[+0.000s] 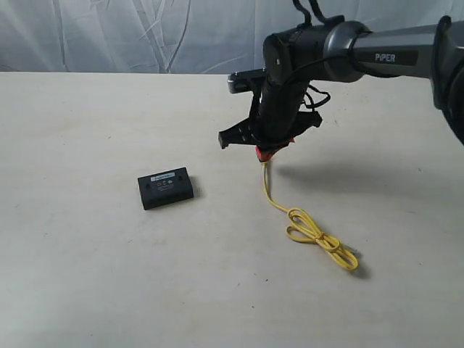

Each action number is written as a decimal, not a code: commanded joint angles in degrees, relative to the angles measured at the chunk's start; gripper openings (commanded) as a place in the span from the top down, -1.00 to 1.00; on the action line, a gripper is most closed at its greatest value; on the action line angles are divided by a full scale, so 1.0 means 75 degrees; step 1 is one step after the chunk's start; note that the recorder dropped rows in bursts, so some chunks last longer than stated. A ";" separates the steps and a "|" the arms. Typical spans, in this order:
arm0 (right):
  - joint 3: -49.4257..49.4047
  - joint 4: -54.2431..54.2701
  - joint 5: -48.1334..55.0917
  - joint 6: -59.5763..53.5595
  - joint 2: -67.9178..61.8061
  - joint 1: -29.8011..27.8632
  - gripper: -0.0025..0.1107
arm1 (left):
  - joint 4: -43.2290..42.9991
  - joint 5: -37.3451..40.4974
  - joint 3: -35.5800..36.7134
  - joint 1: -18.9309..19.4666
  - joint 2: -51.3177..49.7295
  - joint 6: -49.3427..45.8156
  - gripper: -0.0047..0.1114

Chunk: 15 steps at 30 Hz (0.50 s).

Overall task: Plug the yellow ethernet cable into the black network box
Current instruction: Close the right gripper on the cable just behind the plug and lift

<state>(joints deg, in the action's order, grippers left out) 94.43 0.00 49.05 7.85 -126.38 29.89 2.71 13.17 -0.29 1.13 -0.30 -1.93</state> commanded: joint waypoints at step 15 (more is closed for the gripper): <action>-0.0533 -0.0239 -0.0325 0.1516 0.0235 -0.0006 0.37 | -0.0063 0.0009 0.0039 -0.0012 0.0040 0.0040 0.91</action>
<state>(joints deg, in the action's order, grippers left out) 90.80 -1.28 48.12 18.19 -124.38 29.91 2.62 13.17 -0.29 1.13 -0.30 -1.93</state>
